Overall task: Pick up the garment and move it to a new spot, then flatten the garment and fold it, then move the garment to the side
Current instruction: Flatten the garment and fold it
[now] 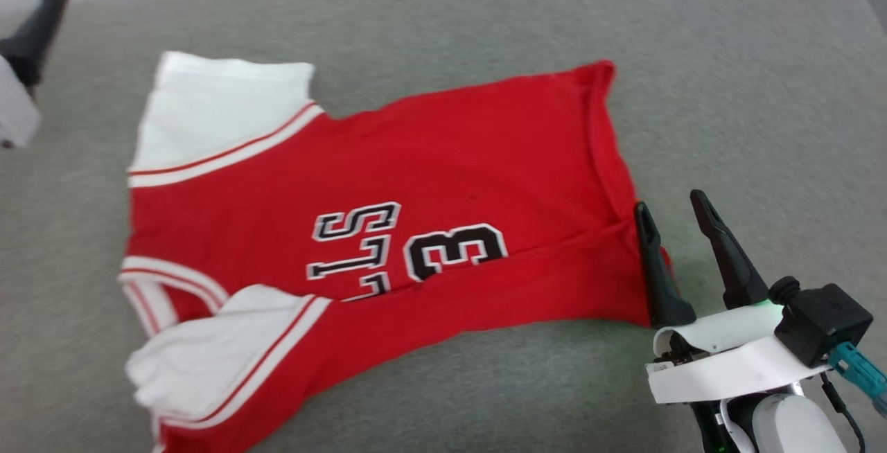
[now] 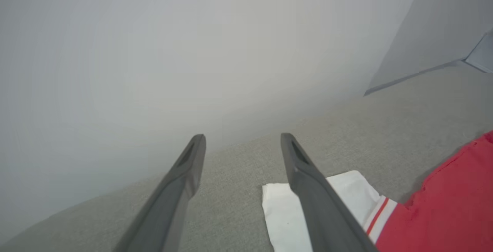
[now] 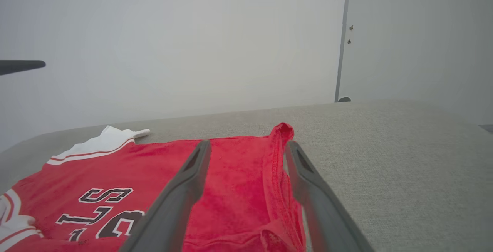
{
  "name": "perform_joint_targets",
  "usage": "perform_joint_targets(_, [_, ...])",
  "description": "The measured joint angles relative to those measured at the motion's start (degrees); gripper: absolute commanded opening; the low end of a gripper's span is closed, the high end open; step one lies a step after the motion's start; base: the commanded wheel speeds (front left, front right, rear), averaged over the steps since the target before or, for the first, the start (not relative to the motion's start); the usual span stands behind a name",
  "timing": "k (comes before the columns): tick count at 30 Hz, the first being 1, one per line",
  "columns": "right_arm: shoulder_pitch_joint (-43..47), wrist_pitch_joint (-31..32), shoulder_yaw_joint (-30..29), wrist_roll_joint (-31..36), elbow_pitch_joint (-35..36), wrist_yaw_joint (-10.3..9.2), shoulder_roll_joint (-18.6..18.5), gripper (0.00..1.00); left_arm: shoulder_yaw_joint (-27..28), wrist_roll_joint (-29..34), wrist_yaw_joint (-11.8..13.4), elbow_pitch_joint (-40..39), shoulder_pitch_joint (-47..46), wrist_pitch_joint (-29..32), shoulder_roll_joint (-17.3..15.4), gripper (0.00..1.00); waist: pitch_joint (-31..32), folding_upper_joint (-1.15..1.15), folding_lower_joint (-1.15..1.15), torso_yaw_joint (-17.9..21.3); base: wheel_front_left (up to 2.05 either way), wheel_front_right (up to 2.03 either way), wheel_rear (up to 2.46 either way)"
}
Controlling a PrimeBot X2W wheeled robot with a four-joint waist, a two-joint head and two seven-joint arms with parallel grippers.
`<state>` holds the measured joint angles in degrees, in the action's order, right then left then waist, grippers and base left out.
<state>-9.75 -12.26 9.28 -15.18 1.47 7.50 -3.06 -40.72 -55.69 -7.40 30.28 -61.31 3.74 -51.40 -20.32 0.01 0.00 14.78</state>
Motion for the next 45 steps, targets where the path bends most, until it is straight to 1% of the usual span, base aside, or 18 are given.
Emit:
perform_joint_targets(1, [0.0,0.0,0.0,0.0,0.0,0.00,0.0,1.00,0.0,0.0,0.0,0.0,0.0,0.0,0.0,1.00,0.0,0.00,0.00,0.0,0.00,0.00,0.00])
perform_joint_targets(4, [0.0,-0.4,1.0,-0.5,0.7,0.00,0.0,1.00,-3.5,-2.7,0.0,1.6,-3.2,5.6,-1.6,1.00,-1.4,0.00,0.00,2.6,0.00,0.00,0.00])
perform_joint_targets(8, [0.0,-0.7,2.3,-0.9,1.7,0.00,0.0,1.00,-7.9,-6.6,0.0,3.6,-5.8,14.9,-3.8,1.00,-3.2,0.00,0.00,5.6,0.00,0.00,0.00])
perform_joint_targets(12, [0.3,-0.7,2.9,-0.9,2.5,0.00,0.0,1.00,-10.9,-11.2,0.0,5.2,-7.2,25.3,-5.6,1.00,-5.0,0.00,0.00,8.0,0.00,0.00,0.00])
perform_joint_targets(14, [0.7,-0.6,3.6,-1.0,2.9,0.00,0.0,1.00,-11.6,-13.2,0.0,5.6,-7.8,29.0,-6.3,1.00,-6.0,0.00,0.00,8.9,0.00,0.00,0.00])
perform_joint_targets(17, [0.8,-0.3,4.2,-1.1,3.5,0.00,0.0,1.00,-11.9,-16.6,0.0,5.5,-8.4,32.6,-7.9,1.00,-7.1,0.00,0.00,10.2,0.00,0.00,0.00])
perform_joint_targets(22, [0.8,0.4,4.4,-1.0,4.2,0.00,0.0,1.00,-13.4,-19.1,0.0,5.2,-9.2,37.9,-9.7,1.00,-8.7,0.00,0.00,11.7,0.00,0.00,0.00])
perform_joint_targets(26, [0.9,0.8,4.8,-1.0,4.7,0.00,0.0,1.00,-14.2,-20.0,0.0,4.6,-10.0,39.0,-10.4,1.00,-9.7,0.00,0.00,12.4,0.00,0.00,0.00])
perform_joint_targets(27, [0.9,0.8,4.8,-1.0,4.7,0.00,0.0,1.00,-14.2,-20.0,0.0,4.6,-10.0,39.0,-10.4,0.90,-9.7,0.00,0.00,12.4,0.00,0.00,0.00])
perform_joint_targets(28, [0.9,1.0,4.8,-1.0,4.9,0.00,0.0,1.00,-14.3,-20.3,0.0,4.5,-10.1,39.2,-10.4,0.50,-9.8,0.00,0.00,12.4,0.00,0.00,0.00])
perform_joint_targets(30, [0.9,1.2,4.8,-1.0,5.0,0.00,0.0,1.00,-14.4,-21.1,0.0,3.9,-10.3,39.2,-10.5,0.00,-10.0,0.00,0.00,12.3,0.00,0.00,0.00])
perform_joint_targets(33, [0.5,2.5,5.4,-0.9,5.1,0.00,0.0,1.00,-14.8,-22.3,0.1,3.3,-10.3,39.1,-10.1,0.00,-10.1,0.00,0.00,12.0,0.00,0.00,0.00])
perform_joint_targets(36, [-2.5,5.2,6.5,-0.3,5.2,0.01,0.0,1.00,-15.3,-22.5,0.1,2.6,-10.3,38.5,-9.7,0.00,-10.1,0.00,0.00,11.6,0.00,0.00,0.00])
perform_joint_targets(38, [-5.5,8.6,6.9,0.5,5.1,0.00,0.0,1.00,-15.6,-22.8,0.1,2.3,-10.3,37.7,-9.4,0.00,-10.0,0.00,0.00,11.3,0.00,0.00,0.00])
perform_joint_targets(41, [-12.5,15.0,7.3,2.1,4.3,0.00,-0.3,1.00,-16.0,-23.1,0.1,1.7,-10.5,36.9,-8.7,0.00,-10.0,0.00,0.00,10.6,0.00,0.00,0.00])
perform_joint_targets(45, [-23.1,24.3,7.4,1.6,1.3,0.01,-2.1,1.00,-16.8,-23.1,0.1,0.8,-11.4,36.3,-7.8,0.00,-10.2,0.00,0.00,9.3,0.00,0.00,0.00])
